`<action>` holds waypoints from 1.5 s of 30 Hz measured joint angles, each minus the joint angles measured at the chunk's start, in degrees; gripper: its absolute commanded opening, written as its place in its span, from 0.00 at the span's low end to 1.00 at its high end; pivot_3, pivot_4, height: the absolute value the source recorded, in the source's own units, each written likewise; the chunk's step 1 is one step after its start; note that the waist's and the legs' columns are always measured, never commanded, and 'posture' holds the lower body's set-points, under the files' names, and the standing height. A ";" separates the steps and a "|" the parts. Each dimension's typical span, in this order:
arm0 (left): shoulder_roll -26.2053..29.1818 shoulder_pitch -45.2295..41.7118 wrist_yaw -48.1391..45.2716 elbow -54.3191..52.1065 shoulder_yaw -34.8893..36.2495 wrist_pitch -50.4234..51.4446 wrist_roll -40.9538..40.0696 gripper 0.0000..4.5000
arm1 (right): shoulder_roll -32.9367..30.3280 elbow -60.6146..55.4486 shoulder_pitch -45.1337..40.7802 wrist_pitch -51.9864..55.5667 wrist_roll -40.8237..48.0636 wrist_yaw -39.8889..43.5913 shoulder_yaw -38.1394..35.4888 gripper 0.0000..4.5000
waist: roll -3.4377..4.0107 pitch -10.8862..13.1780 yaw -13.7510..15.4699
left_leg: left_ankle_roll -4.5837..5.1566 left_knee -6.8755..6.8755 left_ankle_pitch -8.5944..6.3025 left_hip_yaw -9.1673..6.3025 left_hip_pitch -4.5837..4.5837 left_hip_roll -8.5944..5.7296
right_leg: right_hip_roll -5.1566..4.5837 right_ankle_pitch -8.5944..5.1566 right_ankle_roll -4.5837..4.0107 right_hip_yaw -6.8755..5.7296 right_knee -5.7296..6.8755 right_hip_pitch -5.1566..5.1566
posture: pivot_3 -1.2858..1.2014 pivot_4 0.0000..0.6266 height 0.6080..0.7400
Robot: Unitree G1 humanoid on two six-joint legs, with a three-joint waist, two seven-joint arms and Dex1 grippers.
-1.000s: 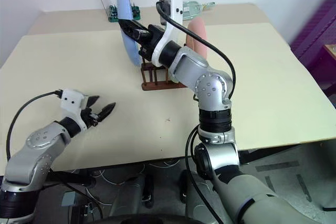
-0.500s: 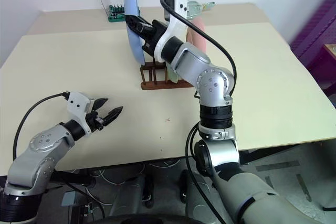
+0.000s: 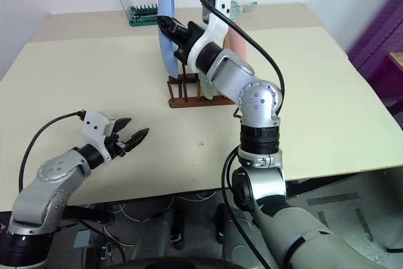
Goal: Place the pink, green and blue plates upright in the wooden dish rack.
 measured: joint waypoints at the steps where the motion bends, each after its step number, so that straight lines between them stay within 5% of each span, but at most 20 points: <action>1: -0.11 0.00 -0.10 0.00 0.00 0.00 0.01 0.75 | 0.22 0.76 0.02 0.05 -0.01 -0.78 -0.31 0.00 | 0.00 0.00 0.00 | 0.00 0.00 0.00 0.00 0.00 0.00 | 0.00 0.00 0.00 0.00 0.00 0.00 | 0.52 0.24 0.92; 4: -0.21 0.09 -0.52 -0.01 0.00 -0.01 0.01 0.75 | 0.30 2.45 0.39 0.84 0.08 -2.22 -0.93 0.00 | 0.01 0.00 0.00 | 0.00 0.00 0.00 0.00 -0.01 0.00 | 0.00 0.00 0.00 0.00 0.00 -0.01 | 0.52 0.24 0.92; 7: -0.30 0.26 -1.07 -0.09 0.00 -0.01 0.00 0.76 | 0.19 2.98 0.48 1.61 0.11 -2.53 -1.13 0.23 | 0.01 0.01 -0.03 | 0.01 0.00 0.00 0.00 -0.03 0.00 | 0.00 0.00 0.00 0.00 0.00 -0.03 | 0.52 0.24 0.92; 13: -0.75 0.35 -1.43 -0.31 -0.01 -0.01 0.01 0.76 | -1.22 2.87 0.22 1.65 -0.95 -1.20 0.39 0.87 | 0.01 0.01 -0.02 | 0.01 0.00 0.00 0.00 -0.03 0.00 | 0.00 -0.12 0.19 0.00 0.00 -0.04 | 0.52 0.24 0.92; 19: -0.86 0.30 -1.93 -0.43 -0.86 0.00 0.04 0.76 | -6.79 0.35 -1.24 0.77 -5.46 3.50 4.55 0.87 | 0.03 0.02 0.04 | 0.02 0.00 -0.01 0.00 -0.04 0.00 | -0.01 -0.14 0.20 0.01 -0.01 -0.05 | 0.52 0.24 0.92; 25: -1.17 -1.00 -2.47 -0.01 -2.26 -0.33 0.53 0.76 | -20.01 -8.65 0.20 -2.63 -10.32 16.65 9.09 0.87 | 0.04 0.02 0.29 | 0.06 0.00 -0.03 -0.02 -0.08 -0.02 | -0.02 -0.25 0.09 0.00 -0.06 -0.06 | 0.52 0.24 0.92; 33: -0.64 -5.19 -3.67 7.59 -3.85 -3.80 4.28 0.76 | -48.33 -16.82 28.34 -13.65 -14.31 41.26 -2.82 0.87 | 0.04 0.00 1.80 | 0.16 0.05 -0.14 -0.01 0.00 -0.09 | -0.10 -0.34 0.10 -0.04 -0.35 0.19 | 0.52 0.24 0.92; 38: -0.76 -7.74 -3.93 11.83 -3.85 -6.45 6.36 0.76 | -50.73 -12.72 39.41 -19.50 -20.75 46.48 -2.93 0.87 | 0.26 0.10 0.80 | 0.11 0.03 -0.18 0.04 0.10 -0.04 | 0.00 -0.28 0.04 -0.06 -0.31 0.10 | 0.52 0.24 0.92; 45: 0.10 -6.31 -3.90 13.30 -3.17 -8.33 7.84 0.76 | -48.05 -1.57 38.67 -27.31 -26.60 47.37 0.04 0.87 | 0.28 0.10 1.18 | 0.19 0.03 -0.13 0.07 0.03 -0.06 | -0.06 -0.28 0.04 -0.05 -0.30 0.02 | 0.52 0.24 0.92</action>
